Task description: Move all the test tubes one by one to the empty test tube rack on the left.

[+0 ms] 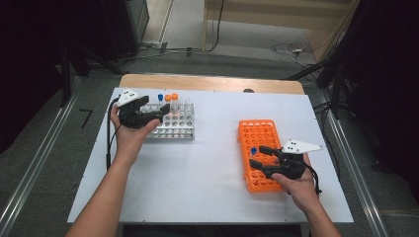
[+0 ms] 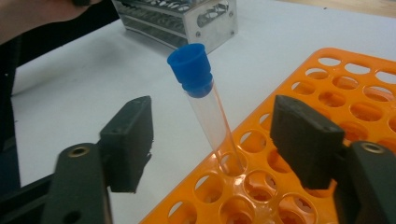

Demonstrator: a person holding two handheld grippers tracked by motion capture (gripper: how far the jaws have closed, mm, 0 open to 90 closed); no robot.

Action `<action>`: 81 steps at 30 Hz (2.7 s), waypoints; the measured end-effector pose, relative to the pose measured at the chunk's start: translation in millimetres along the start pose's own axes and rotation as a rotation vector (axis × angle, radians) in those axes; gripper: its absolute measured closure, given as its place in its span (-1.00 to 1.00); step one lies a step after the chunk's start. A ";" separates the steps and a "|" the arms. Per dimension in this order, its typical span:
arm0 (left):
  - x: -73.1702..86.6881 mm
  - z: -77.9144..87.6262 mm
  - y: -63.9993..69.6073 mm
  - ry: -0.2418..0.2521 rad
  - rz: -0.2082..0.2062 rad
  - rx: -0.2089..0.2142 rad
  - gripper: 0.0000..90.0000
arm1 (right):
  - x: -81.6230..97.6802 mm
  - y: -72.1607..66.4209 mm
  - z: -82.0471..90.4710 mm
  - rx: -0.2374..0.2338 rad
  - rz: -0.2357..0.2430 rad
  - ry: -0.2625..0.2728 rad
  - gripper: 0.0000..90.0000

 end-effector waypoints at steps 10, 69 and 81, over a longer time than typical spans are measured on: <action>1.7 23.9 60.2 0.032 -0.046 0.120 -0.96 | 3.3 4.6 -17.2 0.110 0.015 -0.063 0.02; 2.8 25.7 240.0 0.058 -0.240 0.577 0.45 | 15.1 -98.0 -36.6 -0.098 0.139 -0.104 0.66; -2.0 26.9 232.9 0.087 -0.227 0.554 0.70 | 12.5 -99.3 -33.8 -0.132 0.131 -0.074 0.51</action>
Point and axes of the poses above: each handheld gripper's, and its own axes: z roughly backward along the jaws, x roughly out of its underside, y roughly to its right, the point moved 9 cm from there along -z, roughly forward along the jaws, and after that the axes turned 14 degrees about -z, right-handed, at the moved point
